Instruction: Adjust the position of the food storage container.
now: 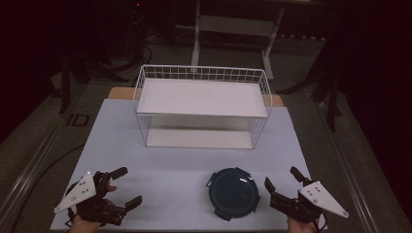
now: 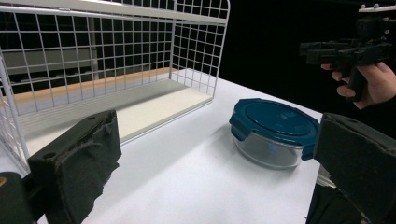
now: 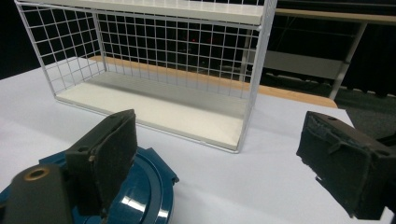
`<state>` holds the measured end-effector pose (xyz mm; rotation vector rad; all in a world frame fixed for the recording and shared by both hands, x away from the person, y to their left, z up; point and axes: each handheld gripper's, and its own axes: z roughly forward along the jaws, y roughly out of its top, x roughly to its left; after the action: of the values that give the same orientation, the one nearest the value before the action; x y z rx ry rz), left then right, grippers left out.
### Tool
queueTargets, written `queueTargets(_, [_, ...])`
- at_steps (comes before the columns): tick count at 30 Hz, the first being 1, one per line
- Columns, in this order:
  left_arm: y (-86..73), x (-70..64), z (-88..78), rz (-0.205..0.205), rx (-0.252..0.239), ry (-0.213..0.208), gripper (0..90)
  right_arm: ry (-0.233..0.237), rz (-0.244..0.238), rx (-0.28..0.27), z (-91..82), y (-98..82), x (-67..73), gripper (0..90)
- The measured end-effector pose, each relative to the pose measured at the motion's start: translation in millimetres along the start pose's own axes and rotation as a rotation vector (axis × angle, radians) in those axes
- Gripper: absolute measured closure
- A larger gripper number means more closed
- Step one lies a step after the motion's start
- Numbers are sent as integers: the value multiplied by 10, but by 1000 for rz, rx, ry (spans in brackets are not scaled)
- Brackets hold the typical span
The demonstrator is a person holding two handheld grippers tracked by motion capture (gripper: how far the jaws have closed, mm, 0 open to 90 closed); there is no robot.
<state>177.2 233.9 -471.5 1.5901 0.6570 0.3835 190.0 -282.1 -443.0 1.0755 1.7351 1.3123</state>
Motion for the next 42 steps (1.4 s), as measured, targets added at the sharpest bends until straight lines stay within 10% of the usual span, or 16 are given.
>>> queueTargets(9, [9, -14, 4, 10, 0, -7, 10, 32, 26, 50, 60, 90, 52, 115])
queueTargets(18, [13, -27, 21, 5, 1, -19, 10, 178, 20, 110, 85, 178, 135, 149])
queueTargets(25, [17, -38, 50, 15, 8, -29, 10, 306, 45, 243, -6, 73, 201, 502])
queueTargets(33, [18, -42, 57, 17, 10, -34, 10, 324, 49, 354, -40, -179, 266, 862])
queueTargets(42, [16, -47, 67, 25, 16, -37, 10, 372, 21, 419, -59, -386, 349, 900])
